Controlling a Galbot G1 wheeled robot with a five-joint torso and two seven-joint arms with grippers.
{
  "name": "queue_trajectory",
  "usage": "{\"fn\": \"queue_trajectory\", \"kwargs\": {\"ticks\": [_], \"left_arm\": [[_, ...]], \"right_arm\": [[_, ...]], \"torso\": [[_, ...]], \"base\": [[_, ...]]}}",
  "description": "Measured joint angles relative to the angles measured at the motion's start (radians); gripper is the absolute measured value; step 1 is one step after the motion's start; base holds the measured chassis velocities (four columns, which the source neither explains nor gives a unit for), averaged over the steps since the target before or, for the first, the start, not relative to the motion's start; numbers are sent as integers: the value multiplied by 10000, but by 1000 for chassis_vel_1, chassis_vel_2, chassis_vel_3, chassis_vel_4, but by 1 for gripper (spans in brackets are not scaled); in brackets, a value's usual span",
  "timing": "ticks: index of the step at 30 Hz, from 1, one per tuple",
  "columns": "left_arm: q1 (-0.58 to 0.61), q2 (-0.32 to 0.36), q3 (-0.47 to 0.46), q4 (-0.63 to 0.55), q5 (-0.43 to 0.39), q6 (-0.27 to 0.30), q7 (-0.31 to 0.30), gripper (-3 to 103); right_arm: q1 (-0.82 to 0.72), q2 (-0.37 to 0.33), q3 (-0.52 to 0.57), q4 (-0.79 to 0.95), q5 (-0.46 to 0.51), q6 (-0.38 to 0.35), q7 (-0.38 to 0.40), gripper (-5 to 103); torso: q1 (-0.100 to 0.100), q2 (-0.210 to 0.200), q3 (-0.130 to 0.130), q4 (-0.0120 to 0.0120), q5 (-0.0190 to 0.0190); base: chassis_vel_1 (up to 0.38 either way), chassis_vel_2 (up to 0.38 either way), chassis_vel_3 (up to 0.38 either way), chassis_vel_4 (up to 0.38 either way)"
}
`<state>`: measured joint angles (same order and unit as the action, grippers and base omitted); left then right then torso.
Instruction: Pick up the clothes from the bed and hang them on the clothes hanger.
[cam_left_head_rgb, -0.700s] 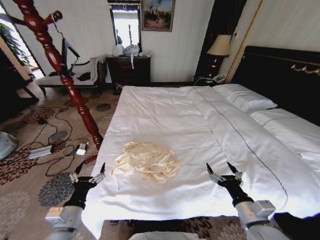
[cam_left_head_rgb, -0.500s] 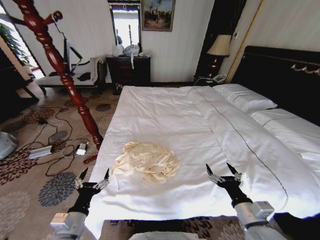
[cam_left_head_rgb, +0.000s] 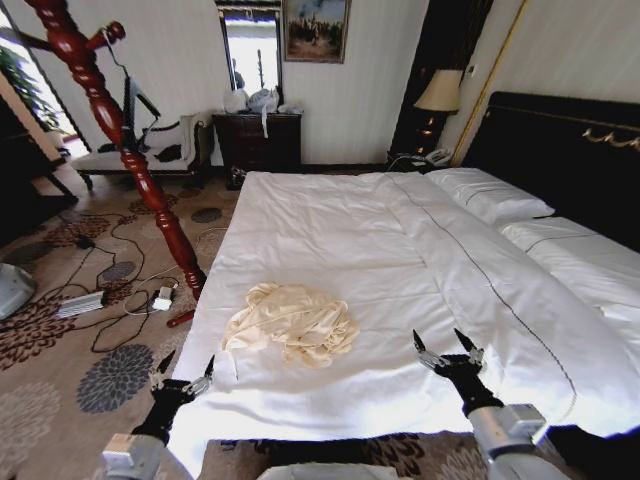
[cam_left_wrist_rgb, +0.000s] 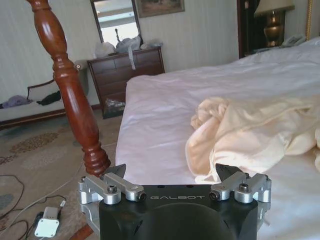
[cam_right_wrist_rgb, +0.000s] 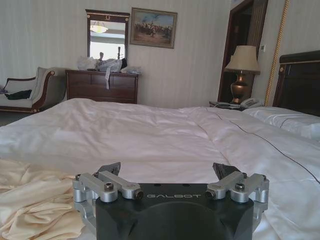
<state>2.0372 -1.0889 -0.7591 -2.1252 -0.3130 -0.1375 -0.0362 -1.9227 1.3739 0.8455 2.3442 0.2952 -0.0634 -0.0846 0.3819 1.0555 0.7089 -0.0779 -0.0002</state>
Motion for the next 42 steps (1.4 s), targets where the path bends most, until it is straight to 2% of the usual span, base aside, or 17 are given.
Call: {"fn": "queue_trajectory", "kwargs": {"ticks": [7, 13, 14, 17, 24, 31, 33, 37, 40, 42], "left_arm": [[-919, 236, 846, 877, 240, 78, 100, 98], [-2168, 751, 2124, 1572, 986, 102, 29, 98], [-2168, 751, 2124, 1572, 986, 102, 29, 98], [-3007, 1084, 2505, 1823, 1660, 60, -116, 98], [-3106, 1655, 2389, 1940, 2473, -129, -127, 97], [-3577, 1904, 2620, 2371, 2614, -152, -111, 95], [-3909, 2050, 2873, 2595, 2697, -152, -111, 90], [-4155, 2182, 3085, 2845, 2754, -153, -122, 89], [-4393, 2244, 3292, 3132, 2800, -152, -165, 76], [-4483, 2247, 3347, 3207, 2814, -152, -183, 76]], "right_arm": [[-13, 119, -62, -56, -137, 13, 41, 100], [-20, 281, -100, -106, -286, 34, 63, 100], [-20, 281, -100, -106, -286, 34, 63, 100], [5, 332, -27, -156, -332, 37, 96, 100], [119, 383, 9, -248, -346, 36, 136, 100], [250, 390, -23, -327, -322, 22, 168, 100], [290, 427, -40, -331, -318, 8, 178, 100], [304, 484, -40, -325, -319, -5, 189, 100], [269, 530, 69, -245, -260, -5, 203, 100], [274, 530, 102, -233, -219, -5, 212, 100]], "torso": [[0, -1, 0, 1, 0], [0, -1, 0, 0, 1], [0, -1, 0, 0, 1], [1, 0, 0, -3, -1], [1, 0, 1, 3, 3], [1, 0, 1, 2, 2], [1, 0, 0, 0, 1], [1, -1, 1, 0, 1], [0, 0, 1, 1, 2], [1, 0, 0, 1, 1]], "base": [[0, 0, 0, 0], [0, 0, 0, 0], [0, 0, 0, 0], [0, 0, 0, 0], [0, 0, 0, 0], [0, 0, 0, 0], [0, 0, 0, 0], [0, 0, 0, 0], [0, 0, 0, 0], [0, 0, 0, 0]]}}
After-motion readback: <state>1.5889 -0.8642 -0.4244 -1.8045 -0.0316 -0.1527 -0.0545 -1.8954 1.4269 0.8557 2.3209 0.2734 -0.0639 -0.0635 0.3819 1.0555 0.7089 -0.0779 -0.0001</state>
